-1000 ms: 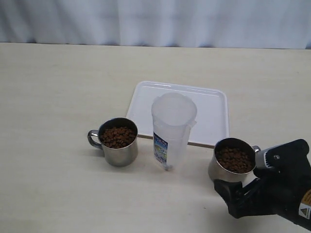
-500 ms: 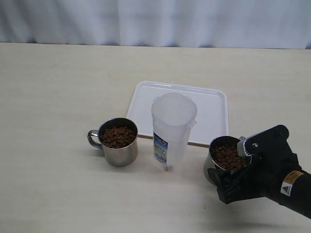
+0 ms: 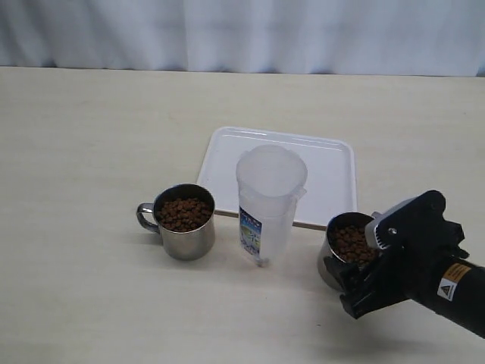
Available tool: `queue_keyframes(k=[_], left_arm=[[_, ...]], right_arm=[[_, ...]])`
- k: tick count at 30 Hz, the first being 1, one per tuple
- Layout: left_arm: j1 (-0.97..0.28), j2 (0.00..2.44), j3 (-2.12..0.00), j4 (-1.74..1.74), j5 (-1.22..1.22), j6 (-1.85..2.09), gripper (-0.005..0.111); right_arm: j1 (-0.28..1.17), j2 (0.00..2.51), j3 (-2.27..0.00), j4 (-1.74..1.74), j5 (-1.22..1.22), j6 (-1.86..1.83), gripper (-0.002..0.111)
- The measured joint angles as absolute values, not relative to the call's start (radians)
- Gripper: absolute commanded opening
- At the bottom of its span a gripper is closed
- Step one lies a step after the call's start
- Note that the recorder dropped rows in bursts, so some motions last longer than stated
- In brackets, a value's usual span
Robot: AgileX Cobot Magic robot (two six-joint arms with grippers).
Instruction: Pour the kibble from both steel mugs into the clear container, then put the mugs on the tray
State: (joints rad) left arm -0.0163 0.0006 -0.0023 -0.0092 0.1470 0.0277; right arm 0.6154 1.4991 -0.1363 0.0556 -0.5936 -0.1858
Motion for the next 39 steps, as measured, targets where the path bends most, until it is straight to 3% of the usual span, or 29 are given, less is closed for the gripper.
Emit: queue_keyframes(k=[13,17,22,30,36,37,39], left_arm=[[-0.016,0.001,-0.002,-0.009,0.147,0.029,0.0],[-0.016,0.001,-0.002,-0.009,0.147,0.029,0.0],[-0.016,0.001,-0.002,-0.009,0.147,0.029,0.0],[-0.016,0.001,-0.002,-0.009,0.147,0.029,0.0],[-0.016,0.001,-0.002,-0.009,0.147,0.029,0.0],[-0.016,0.001,-0.002,-0.009,0.147,0.029,0.0],[-0.016,0.001,-0.002,-0.009,0.147,0.029,0.0]], right_arm=[[0.615,1.499,-0.113,0.052,-0.673,-0.253,0.085],[0.615,1.535,-0.103,0.057,-0.705,-0.224,0.056],[0.615,1.641,-0.102,0.121,-0.849,-0.234,0.042],[0.615,1.775,-0.104,0.125,-1.04,-0.225,0.042],[0.615,1.782,-0.104,0.129,-1.052,-0.239,0.043],[0.615,1.782,-0.104,0.129,-1.052,-0.241,0.045],[0.615,1.782,-0.104,0.129,-1.052,-0.25,0.062]])
